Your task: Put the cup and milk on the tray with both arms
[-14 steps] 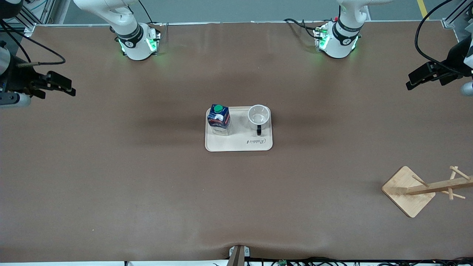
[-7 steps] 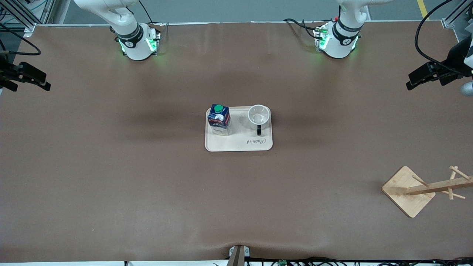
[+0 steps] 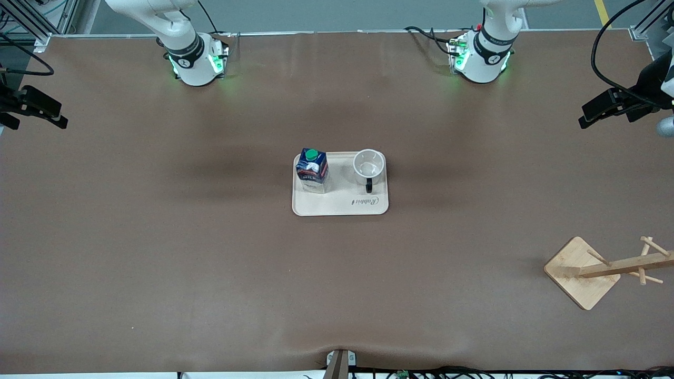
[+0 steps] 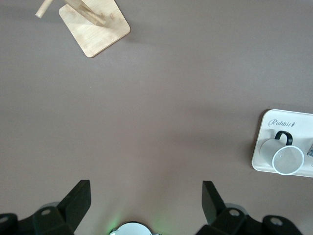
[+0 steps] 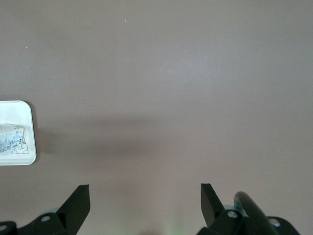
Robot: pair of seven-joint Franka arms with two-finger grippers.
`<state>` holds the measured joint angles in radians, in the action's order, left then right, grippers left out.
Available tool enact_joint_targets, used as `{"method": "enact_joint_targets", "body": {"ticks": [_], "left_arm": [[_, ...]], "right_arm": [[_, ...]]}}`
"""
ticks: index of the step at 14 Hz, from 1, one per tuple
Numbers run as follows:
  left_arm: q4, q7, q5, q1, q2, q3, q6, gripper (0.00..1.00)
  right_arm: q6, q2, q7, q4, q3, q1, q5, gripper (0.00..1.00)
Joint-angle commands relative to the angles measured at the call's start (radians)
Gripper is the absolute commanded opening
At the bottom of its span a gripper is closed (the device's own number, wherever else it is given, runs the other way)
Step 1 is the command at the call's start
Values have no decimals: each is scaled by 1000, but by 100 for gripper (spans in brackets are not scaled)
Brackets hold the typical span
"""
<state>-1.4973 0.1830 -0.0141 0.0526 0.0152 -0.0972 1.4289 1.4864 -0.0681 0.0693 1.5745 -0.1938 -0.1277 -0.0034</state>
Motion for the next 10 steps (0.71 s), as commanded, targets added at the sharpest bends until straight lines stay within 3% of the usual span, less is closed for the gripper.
{"method": "enact_joint_targets", "body": {"ticks": [1,10], "left_arm": [[-3,-13,-13,9,2,-3,13,100],[23,-11,-9,6,-21,2,13,100]], "right_arm": [[-20,10,0,-27,7,5,-12,100],[-21,10,0,-24,5,14,11,100]]}}
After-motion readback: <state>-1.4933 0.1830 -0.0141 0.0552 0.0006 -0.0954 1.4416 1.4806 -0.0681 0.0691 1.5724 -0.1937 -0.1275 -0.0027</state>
